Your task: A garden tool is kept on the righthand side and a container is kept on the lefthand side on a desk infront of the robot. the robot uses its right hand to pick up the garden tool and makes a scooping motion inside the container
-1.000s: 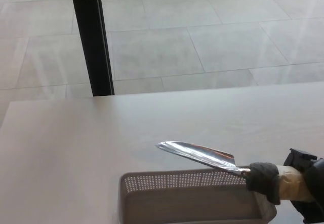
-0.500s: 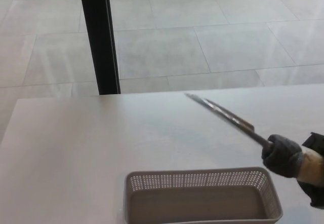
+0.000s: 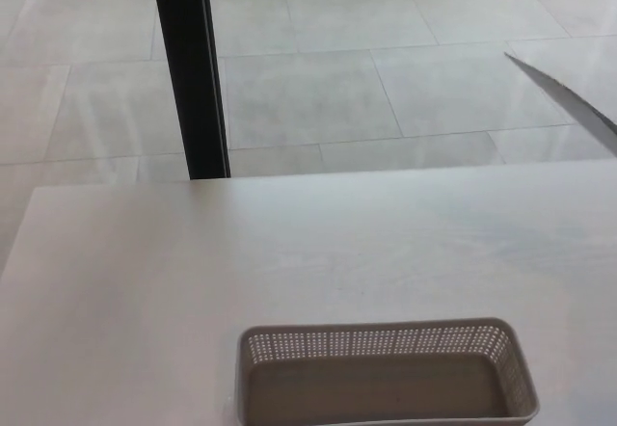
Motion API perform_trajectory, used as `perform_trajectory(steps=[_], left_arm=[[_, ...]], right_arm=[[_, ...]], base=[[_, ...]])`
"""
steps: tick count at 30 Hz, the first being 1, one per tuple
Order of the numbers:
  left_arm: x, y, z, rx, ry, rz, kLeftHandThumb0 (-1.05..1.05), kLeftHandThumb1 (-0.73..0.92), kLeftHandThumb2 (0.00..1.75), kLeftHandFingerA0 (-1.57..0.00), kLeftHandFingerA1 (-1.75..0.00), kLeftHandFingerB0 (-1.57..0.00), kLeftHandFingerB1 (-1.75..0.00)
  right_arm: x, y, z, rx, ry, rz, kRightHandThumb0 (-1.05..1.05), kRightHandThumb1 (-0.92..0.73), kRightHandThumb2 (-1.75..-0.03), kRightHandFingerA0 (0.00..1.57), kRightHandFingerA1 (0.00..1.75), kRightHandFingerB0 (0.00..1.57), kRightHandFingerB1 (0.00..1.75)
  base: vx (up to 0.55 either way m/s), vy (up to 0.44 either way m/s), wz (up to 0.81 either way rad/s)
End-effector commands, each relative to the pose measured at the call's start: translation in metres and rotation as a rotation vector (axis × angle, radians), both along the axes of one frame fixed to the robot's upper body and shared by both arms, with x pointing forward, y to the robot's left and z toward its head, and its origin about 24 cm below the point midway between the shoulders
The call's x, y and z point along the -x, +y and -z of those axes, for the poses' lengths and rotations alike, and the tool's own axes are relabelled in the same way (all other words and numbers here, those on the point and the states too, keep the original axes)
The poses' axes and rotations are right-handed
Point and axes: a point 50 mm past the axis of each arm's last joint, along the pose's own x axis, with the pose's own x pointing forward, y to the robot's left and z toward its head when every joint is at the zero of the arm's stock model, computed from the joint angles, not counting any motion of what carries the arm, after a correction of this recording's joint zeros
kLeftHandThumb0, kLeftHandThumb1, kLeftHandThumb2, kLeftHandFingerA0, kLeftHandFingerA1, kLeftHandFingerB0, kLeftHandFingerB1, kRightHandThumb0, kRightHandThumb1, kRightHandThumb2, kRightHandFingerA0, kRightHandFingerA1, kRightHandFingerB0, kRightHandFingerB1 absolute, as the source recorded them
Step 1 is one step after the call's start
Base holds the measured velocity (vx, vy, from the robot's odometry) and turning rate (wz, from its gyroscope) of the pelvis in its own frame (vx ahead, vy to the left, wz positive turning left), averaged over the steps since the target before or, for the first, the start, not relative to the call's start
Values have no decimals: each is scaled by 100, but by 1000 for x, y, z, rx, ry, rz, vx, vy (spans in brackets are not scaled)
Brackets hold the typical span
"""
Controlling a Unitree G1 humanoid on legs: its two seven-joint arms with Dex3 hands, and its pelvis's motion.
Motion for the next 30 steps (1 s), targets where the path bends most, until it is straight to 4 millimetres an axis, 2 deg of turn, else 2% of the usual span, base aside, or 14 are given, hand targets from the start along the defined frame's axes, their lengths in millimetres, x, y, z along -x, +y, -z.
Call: perform_trajectory(steps=[1,5,7,8,9,11,13,16,18,24,25,27,29,30], left_arm=[[2,6,-4,-22,11,-25,-35,50,87,-54,-66,-32,-53],[3,4,-3,-10,1,-40,-34,49,87,-46,-63,-27,-52],[3,5,-3,-22,11,-27,-36,50,88,-53,-66,-30,-53],[3,5,-3,-22,8,-30,-35,68,60,-60,-59,-39,-43],[1,5,-3,-18,2,-34,-34,50,88,-54,-67,-28,-52],[1,4,-3,-17,-2,-36,-35,50,87,-52,-65,-32,-53],[-2,3,-3,-22,12,2,-36,51,88,-52,-65,-32,-52],[-2,4,-3,-20,3,-3,-35,49,86,-51,-64,-30,-52],[-3,4,-3,-21,3,-3,-34,50,87,-50,-64,-30,-52],[-3,4,-3,-25,6,0,-36,49,86,-51,-64,-32,-52],[-3,5,-4,-22,13,4,-36,50,87,-50,-64,-30,-52],[-4,4,-4,-27,15,16,-38,51,87,-50,-63,-32,-52],[-4,4,-3,-26,14,14,-38,51,87,-50,-63,-32,-52],[-5,4,-3,-19,7,10,-38,50,87,-50,-63,-31,-52]], right_arm=[[-3,-7,10,149,52,1,-18,-63,-88,86,175,74,138],[-2,-6,31,309,124,-17,-20,-61,-77,86,174,76,137],[-2,-2,36,351,161,-45,-19,-61,-81,85,174,78,123],[-1,-1,40,380,154,-67,-17,-55,-74,88,170,80,126],[-1,2,48,426,143,-89,-20,-56,-72,87,171,80,125],[-3,5,53,424,190,-82,-25,-63,-71,84,175,68,144],[-4,6,55,435,221,-85,-24,-63,-68,84,175,71,138],[-8,13,66,411,359,-68,-28,-68,-64,80,160,64,75],[-9,14,66,407,389,-58,-30,-72,-66,81,142,68,71],[-11,16,70,355,485,-18,-40,-74,-62,85,124,75,81],[-11,15,72,308,492,0,-42,-73,-62,76,93,29,45],[-14,16,69,229,518,11,-50,-74,-61,65,75,10,31],[-15,16,68,228,520,13,-50,-74,-61,65,75,10,31],[-15,16,66,198,549,0,-60,-78,-66,18,51,9,22]], base=[[0,0,0],[0,0,0],[0,0,0],[0,0,0],[0,0,0],[0,0,0],[0,0,0],[0,0,0],[0,0,0],[0,0,0],[0,0,0],[0,0,0],[0,0,0],[0,0,0]])
